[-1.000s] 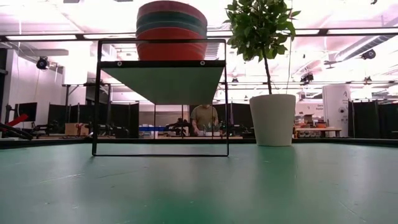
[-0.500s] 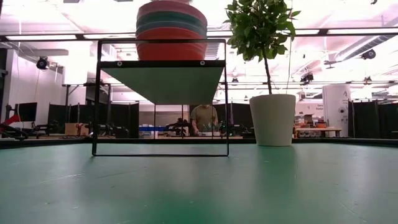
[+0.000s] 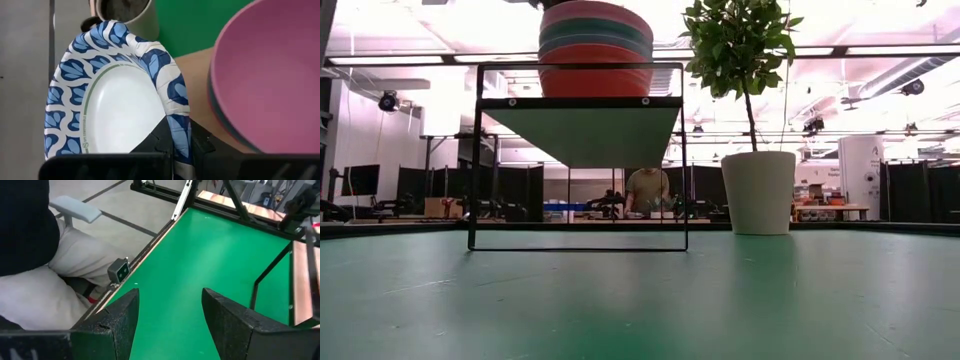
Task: Place and stack bowls onto a shelf
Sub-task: Stack the white patterned bowl on top of the other white patterned bowl on the shelf
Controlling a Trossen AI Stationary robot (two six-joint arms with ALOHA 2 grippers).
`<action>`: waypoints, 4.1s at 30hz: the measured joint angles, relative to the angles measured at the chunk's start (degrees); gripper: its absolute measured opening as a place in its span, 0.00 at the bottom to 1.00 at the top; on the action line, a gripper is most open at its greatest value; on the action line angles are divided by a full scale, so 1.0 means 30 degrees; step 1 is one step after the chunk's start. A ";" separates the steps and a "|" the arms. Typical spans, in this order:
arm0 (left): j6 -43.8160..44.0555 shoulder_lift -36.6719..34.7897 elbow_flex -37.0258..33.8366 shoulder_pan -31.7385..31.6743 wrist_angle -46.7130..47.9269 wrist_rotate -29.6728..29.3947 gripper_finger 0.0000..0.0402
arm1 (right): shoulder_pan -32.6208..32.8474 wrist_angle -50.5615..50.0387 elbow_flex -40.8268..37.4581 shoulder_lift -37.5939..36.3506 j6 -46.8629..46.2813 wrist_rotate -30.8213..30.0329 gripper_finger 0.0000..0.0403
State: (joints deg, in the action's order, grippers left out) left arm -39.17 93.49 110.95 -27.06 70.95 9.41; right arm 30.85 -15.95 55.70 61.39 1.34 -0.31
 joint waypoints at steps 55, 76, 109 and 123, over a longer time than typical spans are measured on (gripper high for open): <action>0.2531 -0.2297 -0.2384 -0.0264 0.0307 -0.2807 0.42 | -0.0079 0.0839 -0.0208 -0.0097 -0.1245 -0.1417 0.51; 1.5159 -1.2335 -1.5865 0.6271 -1.0084 -0.2439 0.36 | -0.0608 0.0319 0.0215 -0.0082 -0.8324 -0.4283 0.51; 1.6585 -1.1726 -1.8205 1.4132 -1.5456 -0.8977 0.36 | 0.2099 -0.9022 0.3119 1.1258 -3.1934 0.5760 0.51; 1.6795 -1.1517 -1.8205 1.4591 -1.6253 -0.8970 0.36 | 0.1966 -1.0646 0.3140 1.1573 -2.9491 0.4534 0.32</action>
State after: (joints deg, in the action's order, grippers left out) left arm 11.22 58.94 56.34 16.71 22.19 -17.50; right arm 36.75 -47.89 65.12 96.11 -87.13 13.29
